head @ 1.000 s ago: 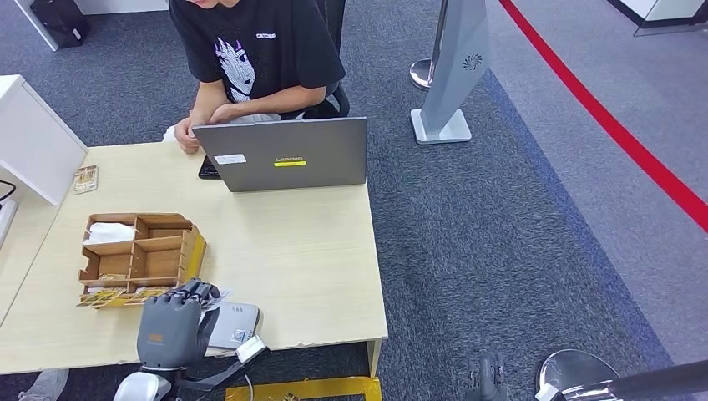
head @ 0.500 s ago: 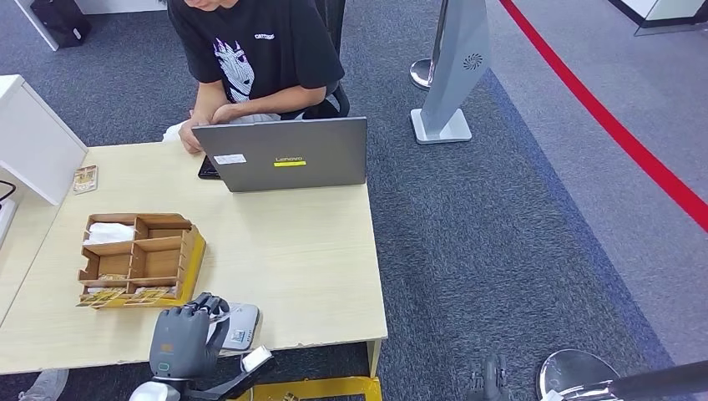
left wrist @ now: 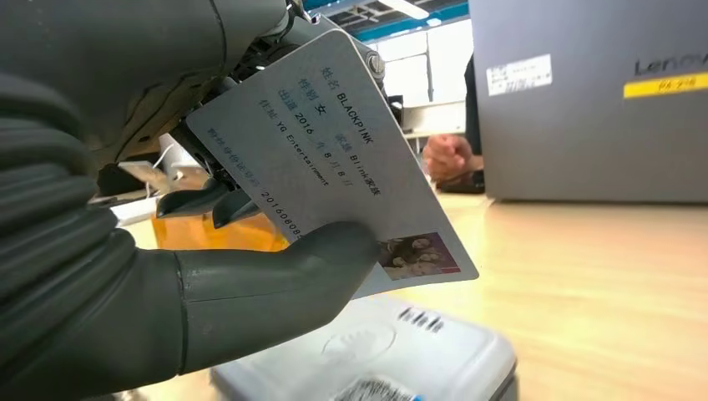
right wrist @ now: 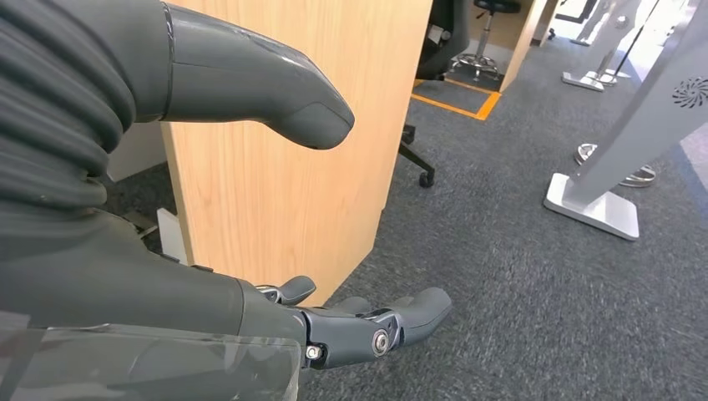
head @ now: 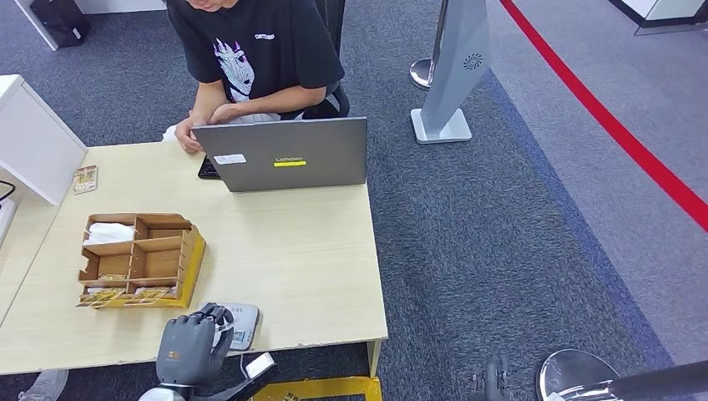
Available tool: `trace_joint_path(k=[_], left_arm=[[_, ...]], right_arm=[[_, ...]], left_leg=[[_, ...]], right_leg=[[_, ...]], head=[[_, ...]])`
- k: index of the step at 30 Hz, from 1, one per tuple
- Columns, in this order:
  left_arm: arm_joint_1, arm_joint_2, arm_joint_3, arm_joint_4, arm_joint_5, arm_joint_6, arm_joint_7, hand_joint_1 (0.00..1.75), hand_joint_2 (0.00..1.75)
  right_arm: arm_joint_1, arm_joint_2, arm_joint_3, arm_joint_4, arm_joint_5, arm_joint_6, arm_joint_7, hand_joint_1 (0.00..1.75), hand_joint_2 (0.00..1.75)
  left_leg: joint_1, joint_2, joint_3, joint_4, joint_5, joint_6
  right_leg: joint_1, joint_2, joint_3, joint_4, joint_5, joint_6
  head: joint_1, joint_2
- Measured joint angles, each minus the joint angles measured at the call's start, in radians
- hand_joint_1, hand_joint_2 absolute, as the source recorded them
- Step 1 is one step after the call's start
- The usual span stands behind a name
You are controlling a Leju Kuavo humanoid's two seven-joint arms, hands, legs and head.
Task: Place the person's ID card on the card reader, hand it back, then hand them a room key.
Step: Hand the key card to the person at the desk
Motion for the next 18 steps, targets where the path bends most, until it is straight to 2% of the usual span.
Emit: trace_joint_path(k=[6,18], left_arm=[[-0.006,0.001,0.042,0.061,0.005,0.000,0.010,1.75,1.75],[-0.021,0.001,0.062,0.093,0.006,0.001,0.008,1.75,1.75]], right_arm=[[0.001,0.000,0.003,-0.001,-0.003,0.002,0.003,0.00,1.75],[0.003,0.000,0.003,-0.003,-0.003,0.002,0.003,0.00,1.75]], left_leg=[[0.000,0.000,0.000,0.000,0.000,0.000],[0.000,0.000,0.000,0.000,0.000,0.000]], right_leg=[[0.000,0.000,0.000,0.000,0.000,0.000],[0.000,0.000,0.001,0.000,0.000,0.000]], head=[[0.000,0.000],[0.000,0.000]])
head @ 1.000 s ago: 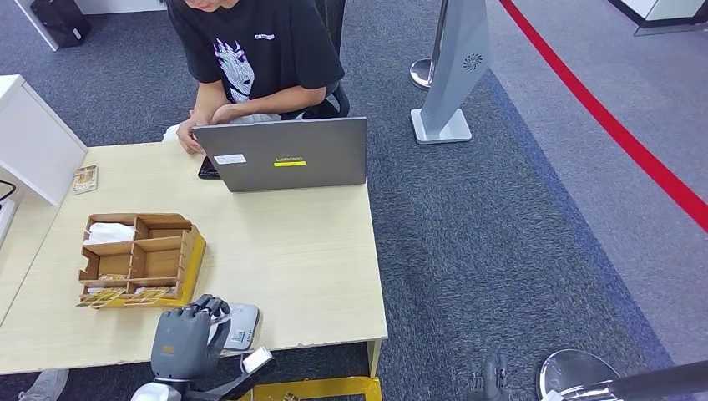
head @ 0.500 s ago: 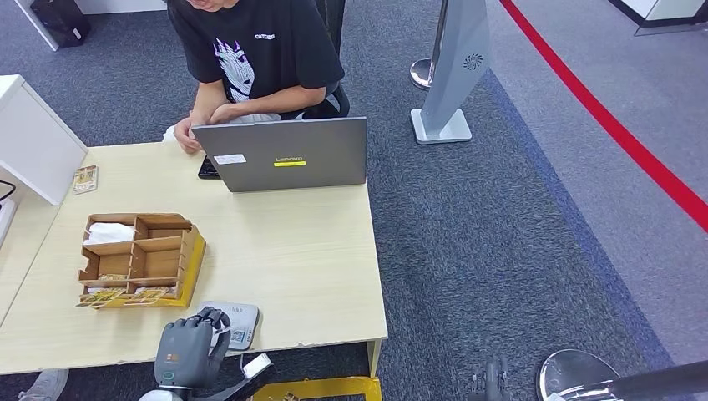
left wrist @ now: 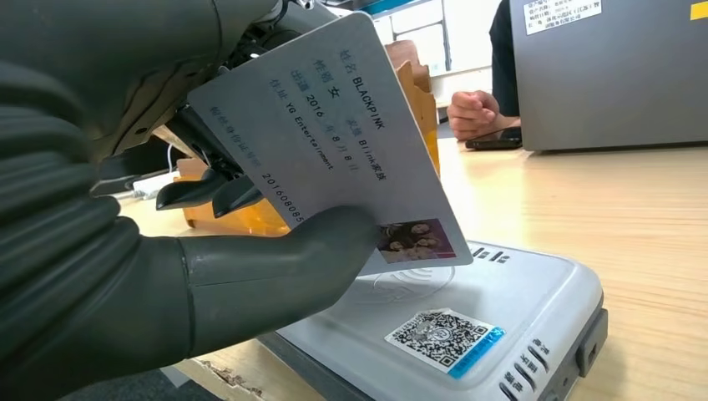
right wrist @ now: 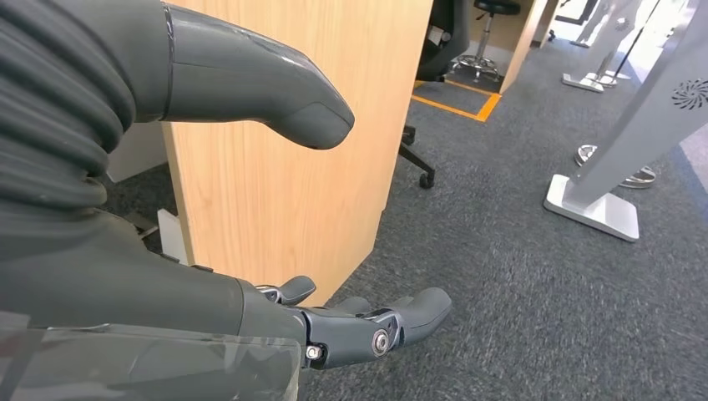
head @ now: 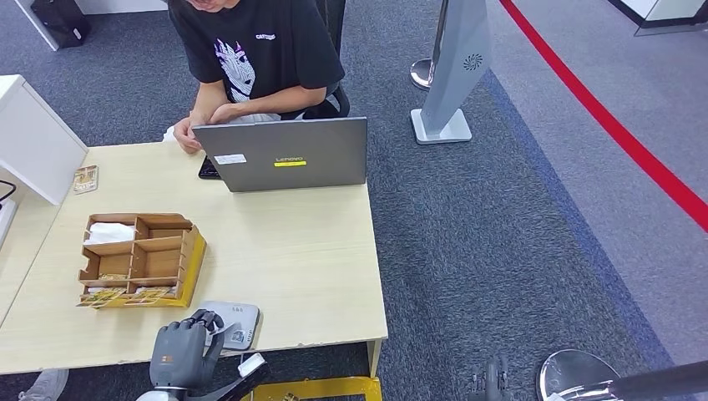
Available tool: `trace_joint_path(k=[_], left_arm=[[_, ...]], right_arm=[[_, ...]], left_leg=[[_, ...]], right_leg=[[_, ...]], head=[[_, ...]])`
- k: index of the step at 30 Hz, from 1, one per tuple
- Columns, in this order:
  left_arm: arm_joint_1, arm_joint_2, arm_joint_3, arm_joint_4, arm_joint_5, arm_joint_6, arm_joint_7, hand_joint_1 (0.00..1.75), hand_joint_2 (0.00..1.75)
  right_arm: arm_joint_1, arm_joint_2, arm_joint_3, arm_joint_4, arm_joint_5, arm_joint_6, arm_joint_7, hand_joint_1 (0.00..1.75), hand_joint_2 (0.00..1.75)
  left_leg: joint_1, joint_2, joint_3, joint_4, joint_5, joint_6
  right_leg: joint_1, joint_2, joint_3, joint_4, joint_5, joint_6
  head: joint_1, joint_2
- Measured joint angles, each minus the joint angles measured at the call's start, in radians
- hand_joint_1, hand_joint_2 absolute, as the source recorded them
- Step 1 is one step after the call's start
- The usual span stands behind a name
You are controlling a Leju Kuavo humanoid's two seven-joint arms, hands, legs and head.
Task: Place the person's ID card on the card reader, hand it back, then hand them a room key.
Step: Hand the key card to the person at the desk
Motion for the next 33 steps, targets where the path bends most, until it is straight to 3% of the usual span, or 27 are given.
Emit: trace_joint_path(k=[22,23,27,33], left_arm=[[-0.044,-0.010,0.007,-0.023,-0.052,0.045,-0.028,1.75,1.75],[-0.092,-0.002,0.001,-0.055,-0.061,0.021,-0.007,1.75,1.75],[-0.439,0.094,-0.010,-0.134,-0.128,-0.084,0.058,1.75,1.75],[-0.528,0.168,-0.025,-0.104,-0.159,-0.087,0.151,1.75,1.75]], right_arm=[[0.001,0.000,0.013,0.000,0.011,-0.012,0.014,0.00,1.75],[-0.004,0.000,0.023,0.000,0.017,-0.018,0.020,0.00,1.75],[-0.037,0.008,0.090,0.006,0.053,-0.059,0.043,0.00,1.75],[-0.048,0.016,0.133,0.008,0.081,-0.092,0.035,0.00,1.75]], left_leg=[[0.000,0.000,0.000,0.000,0.001,0.000],[0.000,-0.001,0.000,0.000,0.002,0.000],[0.001,-0.002,-0.001,0.000,0.007,-0.002],[0.001,-0.001,-0.001,0.000,0.007,-0.002]], right_leg=[[0.000,-0.001,0.000,0.000,0.000,0.000],[0.000,-0.001,0.000,0.000,0.001,0.000],[0.000,-0.003,-0.001,0.001,0.005,-0.002],[0.000,-0.001,-0.002,0.001,0.005,-0.002]], head=[[0.000,0.000],[0.000,0.000],[0.000,0.000],[0.001,0.000]])
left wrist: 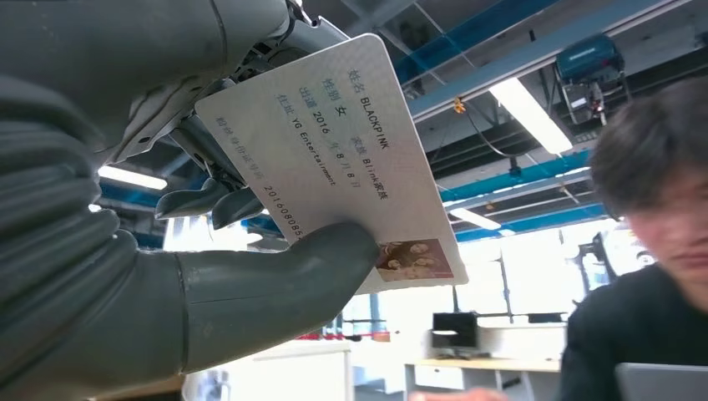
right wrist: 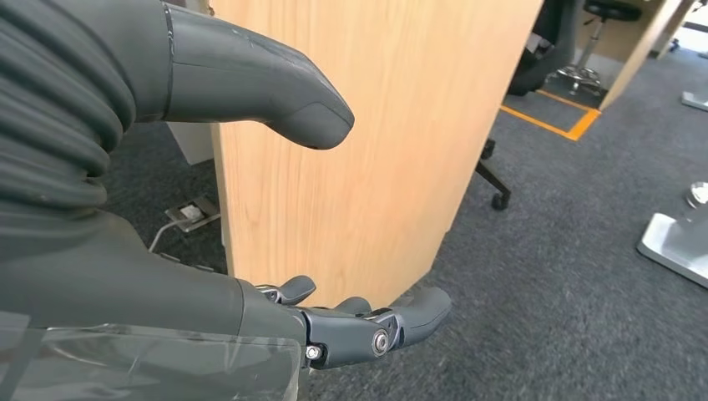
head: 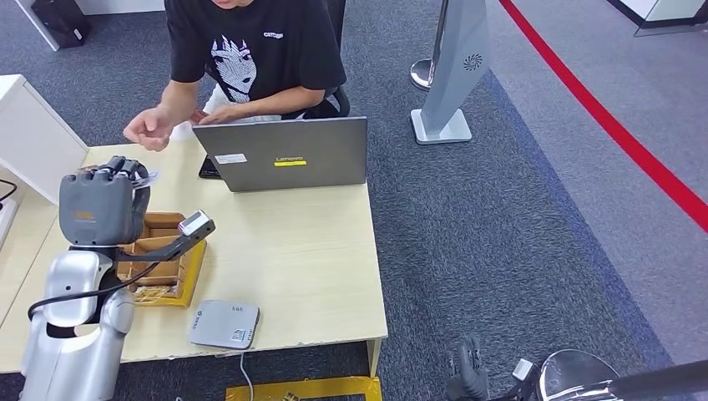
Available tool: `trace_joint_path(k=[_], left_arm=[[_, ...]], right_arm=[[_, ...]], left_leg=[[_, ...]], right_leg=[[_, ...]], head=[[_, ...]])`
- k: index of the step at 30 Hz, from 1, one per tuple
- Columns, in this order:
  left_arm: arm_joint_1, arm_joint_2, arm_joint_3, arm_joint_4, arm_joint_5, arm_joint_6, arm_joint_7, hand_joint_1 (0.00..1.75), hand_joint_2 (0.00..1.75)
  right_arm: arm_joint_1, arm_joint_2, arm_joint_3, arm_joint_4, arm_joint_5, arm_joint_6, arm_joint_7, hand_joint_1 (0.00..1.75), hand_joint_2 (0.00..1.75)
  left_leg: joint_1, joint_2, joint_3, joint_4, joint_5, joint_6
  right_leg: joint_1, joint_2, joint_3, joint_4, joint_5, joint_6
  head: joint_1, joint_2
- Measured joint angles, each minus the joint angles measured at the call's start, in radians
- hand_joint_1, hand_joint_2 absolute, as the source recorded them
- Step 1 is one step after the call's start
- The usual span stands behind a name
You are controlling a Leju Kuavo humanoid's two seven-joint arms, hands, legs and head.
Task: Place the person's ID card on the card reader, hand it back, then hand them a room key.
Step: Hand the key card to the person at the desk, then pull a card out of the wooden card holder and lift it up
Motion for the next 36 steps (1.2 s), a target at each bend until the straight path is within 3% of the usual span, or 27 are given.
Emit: trace_joint_path(k=[4,11,20,36], left_arm=[[-0.032,0.033,-0.003,0.037,0.000,0.003,0.010,1.75,1.75],[-0.046,0.051,-0.004,0.066,0.009,-0.006,0.011,1.75,1.75],[-0.140,0.047,0.091,0.222,0.089,-0.020,-0.050,1.75,1.75],[-0.138,0.010,0.154,0.232,0.061,0.009,-0.053,1.75,1.75]], right_arm=[[-0.004,0.003,0.016,0.002,0.000,-0.002,0.000,0.00,1.75],[-0.006,0.005,0.021,0.002,0.001,-0.002,0.000,0.00,1.75],[-0.009,0.006,0.043,0.004,0.001,-0.003,0.007,0.00,1.75],[-0.009,0.006,0.046,0.004,-0.001,-0.003,0.007,0.00,1.75]], left_leg=[[0.000,0.000,0.000,0.000,0.000,0.000],[0.000,0.000,0.000,0.000,0.000,0.000],[0.000,0.001,0.000,0.000,0.000,0.000],[0.000,0.004,-0.004,0.000,-0.003,0.001]], right_leg=[[0.000,0.000,0.000,0.000,0.000,0.000],[0.000,0.000,0.000,0.000,0.000,0.000],[0.000,0.001,0.000,0.000,0.000,0.000],[0.000,0.004,-0.004,-0.001,-0.001,0.001]], head=[[0.000,0.000],[0.000,0.000],[-0.001,0.000],[-0.001,0.000]])
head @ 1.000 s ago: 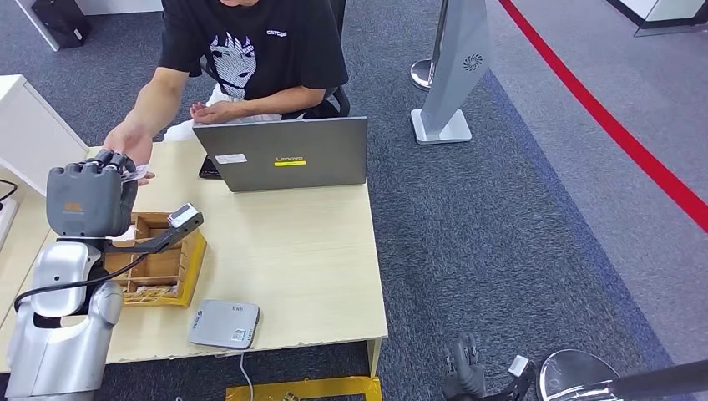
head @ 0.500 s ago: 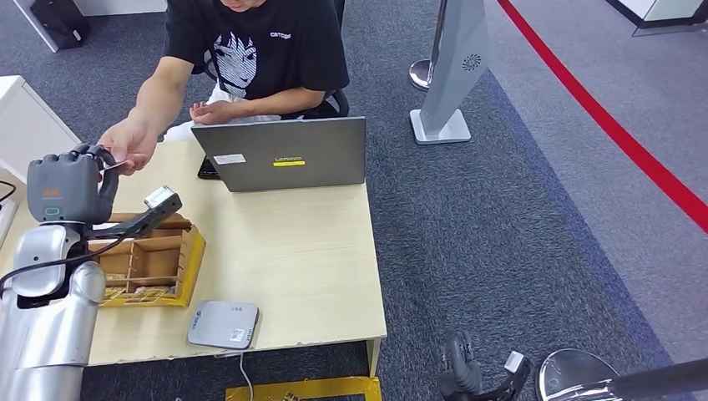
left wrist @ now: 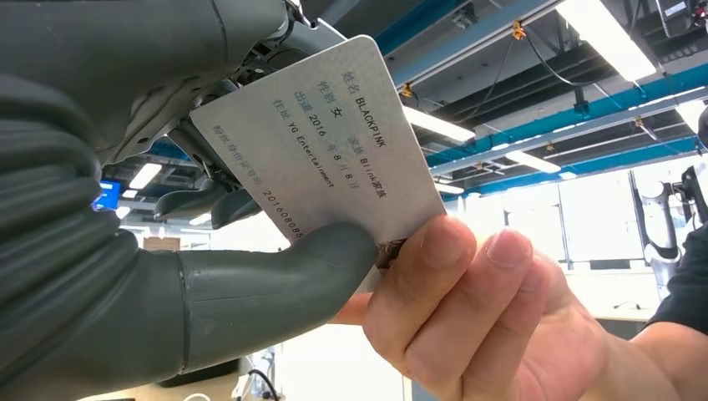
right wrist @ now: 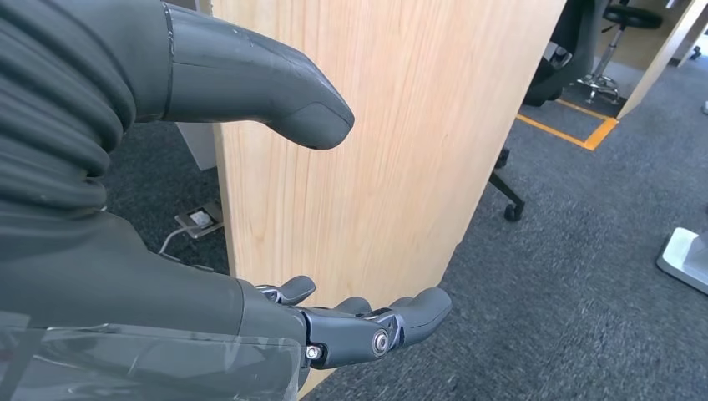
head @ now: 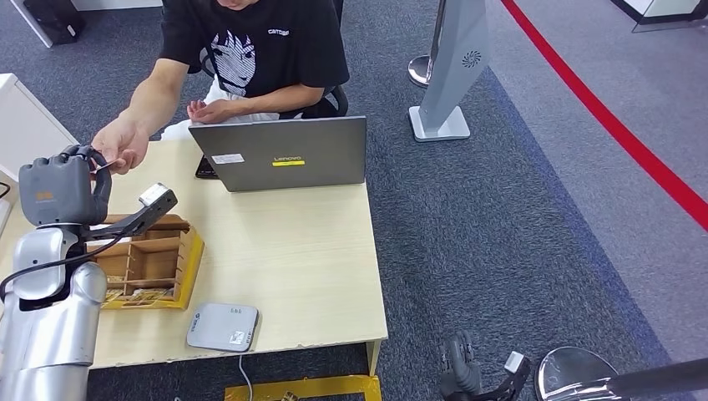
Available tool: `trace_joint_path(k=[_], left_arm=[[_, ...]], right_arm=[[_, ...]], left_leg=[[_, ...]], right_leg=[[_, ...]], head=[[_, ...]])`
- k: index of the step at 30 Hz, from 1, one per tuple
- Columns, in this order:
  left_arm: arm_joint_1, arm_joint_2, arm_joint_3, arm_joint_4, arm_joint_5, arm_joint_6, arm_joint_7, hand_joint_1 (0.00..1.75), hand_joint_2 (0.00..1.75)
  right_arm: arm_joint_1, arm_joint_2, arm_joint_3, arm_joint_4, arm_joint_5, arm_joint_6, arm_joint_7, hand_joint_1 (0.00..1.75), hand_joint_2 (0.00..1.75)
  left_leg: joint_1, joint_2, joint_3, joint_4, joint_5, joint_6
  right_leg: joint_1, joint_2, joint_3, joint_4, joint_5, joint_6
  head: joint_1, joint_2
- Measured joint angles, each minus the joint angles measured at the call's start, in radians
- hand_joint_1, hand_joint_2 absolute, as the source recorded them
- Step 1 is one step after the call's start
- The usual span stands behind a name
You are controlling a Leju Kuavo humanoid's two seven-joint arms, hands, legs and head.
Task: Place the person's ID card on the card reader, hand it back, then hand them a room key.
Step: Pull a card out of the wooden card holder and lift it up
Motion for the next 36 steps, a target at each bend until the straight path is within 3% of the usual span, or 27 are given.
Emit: trace_joint_path(k=[14,18,26,31,36], left_arm=[[0.000,-0.008,0.007,0.000,-0.001,0.000,0.000,1.75,1.75],[0.002,-0.010,0.010,-0.004,-0.006,0.004,-0.001,0.00,1.75],[0.070,-0.019,0.047,-0.121,0.013,0.024,-0.036,0.00,1.75],[0.229,-0.038,0.066,-0.325,0.087,0.048,-0.136,0.00,1.75],[0.334,-0.056,0.066,-0.471,0.091,0.048,-0.145,0.00,1.75]], right_arm=[[0.000,0.000,0.000,0.000,-0.001,0.000,0.000,0.00,1.75],[0.000,0.000,0.000,0.000,-0.004,0.000,0.000,0.00,1.75],[0.003,0.000,0.000,0.000,-0.029,0.002,-0.002,0.00,1.75],[0.020,-0.002,-0.002,-0.003,-0.074,0.012,-0.014,0.00,1.75],[0.029,-0.006,-0.005,-0.004,-0.090,0.020,-0.019,0.00,1.75]], left_leg=[[0.000,0.004,-0.001,0.000,-0.002,-0.001],[0.000,0.004,-0.001,0.000,-0.002,-0.001],[0.000,0.004,0.000,0.000,-0.002,-0.001],[0.000,0.004,0.001,0.000,-0.002,-0.001],[0.000,0.003,0.001,0.000,-0.002,-0.001]], right_leg=[[0.000,0.004,-0.002,0.000,0.000,0.000],[0.000,0.004,-0.002,0.000,0.000,0.000],[0.000,0.003,-0.001,0.000,-0.001,0.001],[0.000,0.004,-0.001,0.000,-0.002,0.002],[0.000,0.003,0.000,0.000,-0.002,0.002]], head=[[0.000,0.000],[0.000,0.000],[0.000,0.000],[-0.001,0.000],[0.001,0.000]])
